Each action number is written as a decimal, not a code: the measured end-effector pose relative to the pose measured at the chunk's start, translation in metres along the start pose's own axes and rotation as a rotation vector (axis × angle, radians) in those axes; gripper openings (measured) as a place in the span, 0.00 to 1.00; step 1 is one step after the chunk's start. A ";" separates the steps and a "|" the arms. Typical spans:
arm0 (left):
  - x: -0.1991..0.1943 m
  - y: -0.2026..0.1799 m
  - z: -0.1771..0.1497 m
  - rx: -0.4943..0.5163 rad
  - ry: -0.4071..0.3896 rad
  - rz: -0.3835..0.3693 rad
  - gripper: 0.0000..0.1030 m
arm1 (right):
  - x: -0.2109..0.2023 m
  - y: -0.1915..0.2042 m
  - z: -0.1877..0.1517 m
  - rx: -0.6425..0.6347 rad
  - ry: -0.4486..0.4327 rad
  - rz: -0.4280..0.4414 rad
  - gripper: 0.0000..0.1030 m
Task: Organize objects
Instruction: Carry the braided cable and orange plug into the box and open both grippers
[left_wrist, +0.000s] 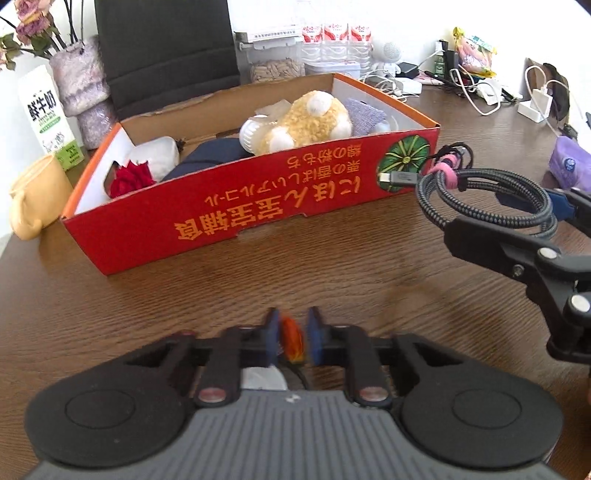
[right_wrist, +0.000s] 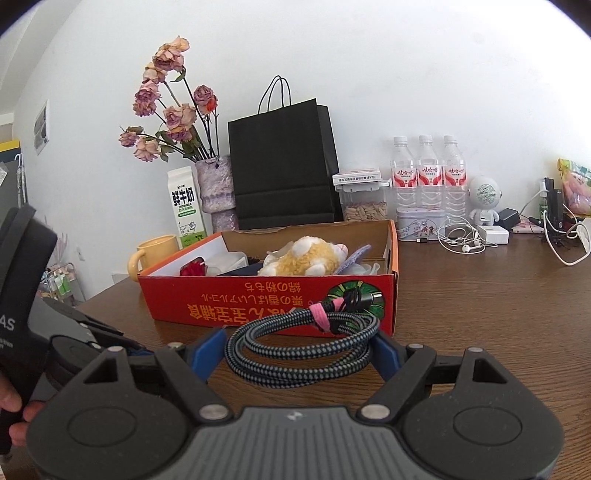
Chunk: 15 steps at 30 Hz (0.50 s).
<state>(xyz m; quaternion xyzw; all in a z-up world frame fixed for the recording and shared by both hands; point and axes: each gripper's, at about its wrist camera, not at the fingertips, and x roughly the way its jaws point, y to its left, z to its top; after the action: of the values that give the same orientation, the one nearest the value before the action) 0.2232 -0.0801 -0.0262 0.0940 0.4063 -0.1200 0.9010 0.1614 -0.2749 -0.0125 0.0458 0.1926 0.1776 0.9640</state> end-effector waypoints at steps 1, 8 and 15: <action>0.000 -0.001 0.000 0.003 0.002 0.001 0.12 | 0.000 0.000 0.000 0.000 -0.001 0.002 0.79; -0.015 0.003 0.001 -0.023 -0.039 0.003 0.12 | -0.002 0.003 0.001 -0.007 -0.009 0.006 0.79; -0.047 0.016 0.013 -0.053 -0.140 0.009 0.12 | -0.006 0.016 0.013 -0.042 -0.042 0.011 0.79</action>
<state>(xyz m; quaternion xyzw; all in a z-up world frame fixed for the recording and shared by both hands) 0.2067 -0.0618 0.0187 0.0634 0.3450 -0.1116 0.9298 0.1561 -0.2622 0.0044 0.0305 0.1685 0.1861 0.9675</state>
